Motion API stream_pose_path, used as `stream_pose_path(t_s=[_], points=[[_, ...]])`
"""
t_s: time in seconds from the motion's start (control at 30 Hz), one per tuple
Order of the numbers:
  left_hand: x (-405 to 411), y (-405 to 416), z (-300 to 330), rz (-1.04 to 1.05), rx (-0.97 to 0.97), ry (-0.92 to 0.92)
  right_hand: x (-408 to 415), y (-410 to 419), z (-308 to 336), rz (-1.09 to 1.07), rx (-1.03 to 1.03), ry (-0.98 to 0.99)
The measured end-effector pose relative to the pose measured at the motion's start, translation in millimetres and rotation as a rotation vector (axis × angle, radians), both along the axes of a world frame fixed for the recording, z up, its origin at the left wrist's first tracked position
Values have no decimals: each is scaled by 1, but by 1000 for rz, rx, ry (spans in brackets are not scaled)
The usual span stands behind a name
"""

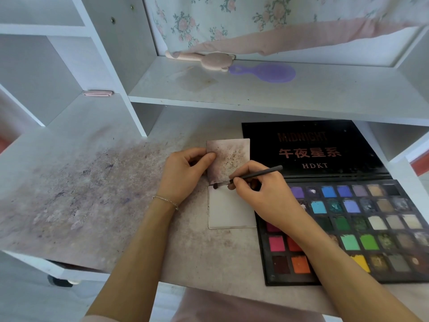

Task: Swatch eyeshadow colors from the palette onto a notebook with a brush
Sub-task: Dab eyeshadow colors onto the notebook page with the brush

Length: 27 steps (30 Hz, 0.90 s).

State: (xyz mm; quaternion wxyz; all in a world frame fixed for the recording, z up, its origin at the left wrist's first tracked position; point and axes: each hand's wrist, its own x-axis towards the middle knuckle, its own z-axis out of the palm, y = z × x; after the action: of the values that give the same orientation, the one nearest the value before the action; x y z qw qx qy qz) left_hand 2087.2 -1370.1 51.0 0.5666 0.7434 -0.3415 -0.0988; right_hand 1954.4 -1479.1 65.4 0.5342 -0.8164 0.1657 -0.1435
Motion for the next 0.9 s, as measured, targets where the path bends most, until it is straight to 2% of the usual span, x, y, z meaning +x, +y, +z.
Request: stream_pose_path(t_s=[0.27,0.43,0.57,0.9], points=[[1,0,-2,17,7,-14,0,0,-3,-8,-30,-41],[1,0,-2,44,47,-15,-2,-5,-2,-92,151,-191],[0,0,-2,61,116,-20,-10,-14,6,-186,168,-271],[-3,-2,3,142,242,-122,-62,-43,16,-342,72,-232]])
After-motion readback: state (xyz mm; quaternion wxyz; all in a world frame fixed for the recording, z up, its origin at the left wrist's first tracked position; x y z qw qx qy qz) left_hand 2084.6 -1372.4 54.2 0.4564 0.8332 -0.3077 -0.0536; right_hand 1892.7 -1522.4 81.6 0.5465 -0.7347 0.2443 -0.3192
